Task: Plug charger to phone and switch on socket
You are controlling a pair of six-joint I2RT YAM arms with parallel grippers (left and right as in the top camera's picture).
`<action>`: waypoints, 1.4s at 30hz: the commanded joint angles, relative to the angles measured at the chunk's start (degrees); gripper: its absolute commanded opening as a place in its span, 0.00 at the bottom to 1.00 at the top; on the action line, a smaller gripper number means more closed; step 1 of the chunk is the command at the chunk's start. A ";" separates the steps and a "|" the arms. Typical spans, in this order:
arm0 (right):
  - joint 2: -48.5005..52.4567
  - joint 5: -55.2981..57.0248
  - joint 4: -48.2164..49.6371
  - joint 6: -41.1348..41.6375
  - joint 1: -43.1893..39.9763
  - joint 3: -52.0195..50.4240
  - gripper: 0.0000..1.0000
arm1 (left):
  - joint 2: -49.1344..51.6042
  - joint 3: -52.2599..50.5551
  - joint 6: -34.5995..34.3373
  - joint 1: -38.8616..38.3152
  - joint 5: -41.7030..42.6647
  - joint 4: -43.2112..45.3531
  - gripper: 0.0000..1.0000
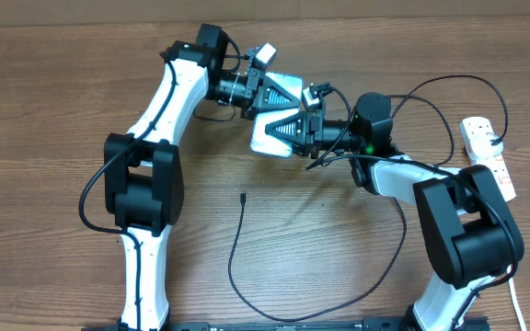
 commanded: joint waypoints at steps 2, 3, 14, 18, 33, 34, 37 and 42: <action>0.66 1.14 3.17 1.64 0.79 0.42 1.00 | -1.14 1.55 0.61 -1.77 -0.33 -0.39 0.04; 0.28 1.05 3.30 1.70 0.52 0.42 1.00 | -1.14 1.55 0.44 -1.38 -2.01 -0.61 0.04; -6.36 -3.43 -2.23 -0.09 -4.92 0.39 0.99 | -1.16 1.55 -1.22 5.62 -10.78 -5.81 0.04; -6.99 -3.13 -8.94 -4.74 -6.16 0.39 0.99 | -2.08 1.55 2.86 8.52 -11.93 -11.21 0.04; -21.33 34.95 -80.26 -48.63 -6.45 8.83 0.99 | -18.82 1.53 12.37 20.57 -22.53 -25.00 0.04; -22.51 38.88 -85.90 -50.03 -6.23 11.58 0.99 | -20.04 1.51 11.43 21.11 -24.20 -25.38 0.04; -23.87 49.13 -100.96 -51.58 -4.76 20.46 0.99 | -22.23 1.49 8.11 21.53 -28.85 -25.38 0.04; -23.80 55.65 -111.23 -51.56 0.17 26.77 1.00 | -22.67 0.85 3.45 20.74 -34.60 -25.00 0.04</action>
